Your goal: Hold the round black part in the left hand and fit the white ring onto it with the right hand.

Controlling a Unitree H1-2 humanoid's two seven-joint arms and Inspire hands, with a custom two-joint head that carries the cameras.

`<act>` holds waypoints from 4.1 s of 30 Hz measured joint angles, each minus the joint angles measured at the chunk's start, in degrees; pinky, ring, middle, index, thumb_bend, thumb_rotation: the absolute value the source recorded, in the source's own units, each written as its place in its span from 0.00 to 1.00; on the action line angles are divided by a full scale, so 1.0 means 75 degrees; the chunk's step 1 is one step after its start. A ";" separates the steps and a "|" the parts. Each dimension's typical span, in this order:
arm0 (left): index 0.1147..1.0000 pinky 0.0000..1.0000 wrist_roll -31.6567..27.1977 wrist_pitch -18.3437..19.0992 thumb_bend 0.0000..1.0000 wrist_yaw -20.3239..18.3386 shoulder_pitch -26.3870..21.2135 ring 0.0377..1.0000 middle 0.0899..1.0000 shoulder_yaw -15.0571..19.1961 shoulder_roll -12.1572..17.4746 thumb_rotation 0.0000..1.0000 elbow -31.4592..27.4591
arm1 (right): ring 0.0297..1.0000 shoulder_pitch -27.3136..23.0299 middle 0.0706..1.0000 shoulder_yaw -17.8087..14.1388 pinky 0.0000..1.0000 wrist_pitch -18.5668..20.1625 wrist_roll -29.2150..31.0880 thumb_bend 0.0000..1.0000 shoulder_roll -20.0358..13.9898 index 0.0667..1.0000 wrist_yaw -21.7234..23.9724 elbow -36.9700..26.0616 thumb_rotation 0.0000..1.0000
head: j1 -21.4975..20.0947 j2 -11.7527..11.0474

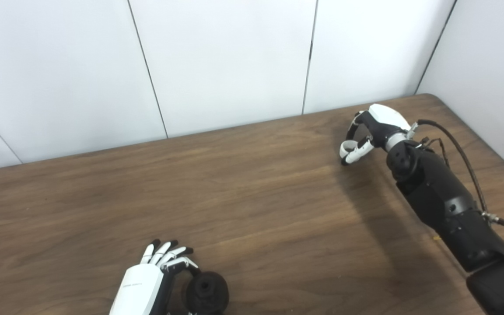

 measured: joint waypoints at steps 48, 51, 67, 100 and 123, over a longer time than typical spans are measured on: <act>0.42 1.00 0.0333 0.0187 0.52 -0.0061 -0.0060 0.91 0.79 -0.0122 -0.0283 0.05 0.0016 | 1.00 0.1025 0.86 0.0573 1.00 -0.0388 0.0201 0.52 -0.0204 0.45 0.2147 -0.5472 0.14 | 0.1054 0.0176; 0.42 1.00 0.0377 0.0210 0.52 -0.0053 -0.0080 0.91 0.79 -0.0196 -0.0348 0.05 0.0042 | 1.00 0.1066 0.86 0.0668 1.00 -0.0291 0.0209 0.52 0.0045 0.45 0.2550 -0.5984 0.14 | 0.1219 0.0199; 0.42 1.00 0.0727 0.0532 0.52 -0.0096 -0.0188 0.92 0.79 -0.0461 -0.0737 0.05 0.0126 | 1.00 0.1626 0.86 0.1338 1.00 -0.0203 0.0103 0.52 0.0865 0.44 0.3725 -0.7539 0.14 | 0.2074 0.0445; 0.42 1.00 0.1114 0.0826 0.52 -0.0015 -0.0431 0.92 0.79 -0.0762 -0.1072 0.05 0.0371 | 1.00 0.1999 0.85 0.1950 1.00 -0.1360 -0.0667 0.52 0.1683 0.45 0.4191 -0.7396 0.14 | 0.2730 0.0938; 0.42 1.00 0.1128 0.0850 0.52 -0.0058 -0.0440 0.93 0.79 -0.0785 -0.1100 0.05 0.0369 | 1.00 0.2053 0.85 0.1799 1.00 -0.1980 -0.0973 0.52 0.1761 0.45 0.4175 -0.7115 0.14 | 0.2719 0.1008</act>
